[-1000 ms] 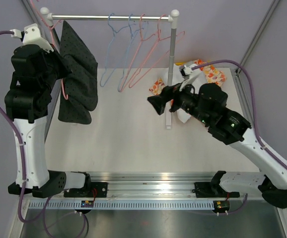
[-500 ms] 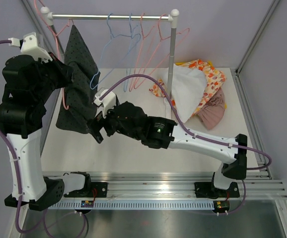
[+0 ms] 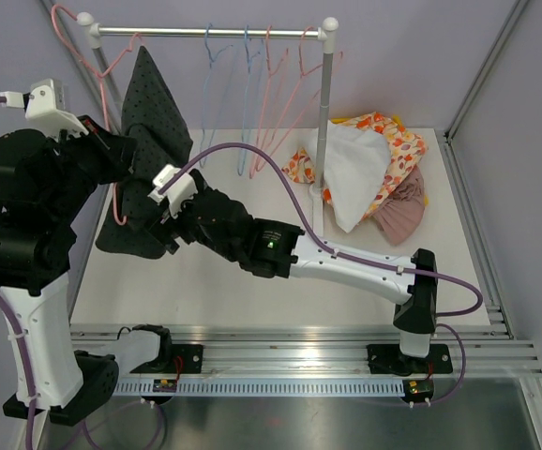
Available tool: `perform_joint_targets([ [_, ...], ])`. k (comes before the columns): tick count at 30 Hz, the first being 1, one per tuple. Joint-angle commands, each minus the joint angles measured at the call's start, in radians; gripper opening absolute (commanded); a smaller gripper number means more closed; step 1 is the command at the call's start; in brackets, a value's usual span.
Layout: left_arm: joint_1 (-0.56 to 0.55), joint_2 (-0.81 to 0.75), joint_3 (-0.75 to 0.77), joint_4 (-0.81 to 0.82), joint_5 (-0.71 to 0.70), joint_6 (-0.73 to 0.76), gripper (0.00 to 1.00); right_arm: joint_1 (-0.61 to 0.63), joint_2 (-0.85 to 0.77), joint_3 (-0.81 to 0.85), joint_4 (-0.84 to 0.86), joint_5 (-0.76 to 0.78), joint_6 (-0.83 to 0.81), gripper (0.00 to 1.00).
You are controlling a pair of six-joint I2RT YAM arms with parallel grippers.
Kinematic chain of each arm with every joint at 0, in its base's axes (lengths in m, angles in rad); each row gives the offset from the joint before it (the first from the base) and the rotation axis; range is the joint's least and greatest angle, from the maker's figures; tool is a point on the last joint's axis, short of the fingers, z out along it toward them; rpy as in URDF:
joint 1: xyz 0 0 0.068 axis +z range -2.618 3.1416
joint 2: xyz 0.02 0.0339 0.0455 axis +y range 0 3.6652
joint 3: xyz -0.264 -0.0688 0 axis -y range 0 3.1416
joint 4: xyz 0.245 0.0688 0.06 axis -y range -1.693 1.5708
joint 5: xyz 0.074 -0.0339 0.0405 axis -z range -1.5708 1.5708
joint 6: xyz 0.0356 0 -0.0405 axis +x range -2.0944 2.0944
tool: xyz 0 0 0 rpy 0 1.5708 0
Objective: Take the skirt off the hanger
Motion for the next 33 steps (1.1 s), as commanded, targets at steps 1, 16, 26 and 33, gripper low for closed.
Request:
perform_joint_targets([
  [1,-0.003,-0.036,0.002,0.146,0.045,-0.002,0.00,-0.005,0.012,0.059,0.089,0.056,-0.047,0.91],
  [16,-0.003,-0.034,-0.005,0.126,-0.028,0.073,0.00,-0.007,-0.177,-0.209,0.155,0.045,0.007,0.61],
  [26,-0.003,-0.034,-0.022,0.137,-0.014,0.063,0.00,-0.005,-0.171,-0.226,0.191,0.003,0.007,0.13],
  [33,-0.003,-0.042,-0.054,0.132,-0.034,0.089,0.00,-0.005,-0.218,-0.256,0.192,-0.037,0.061,0.84],
])
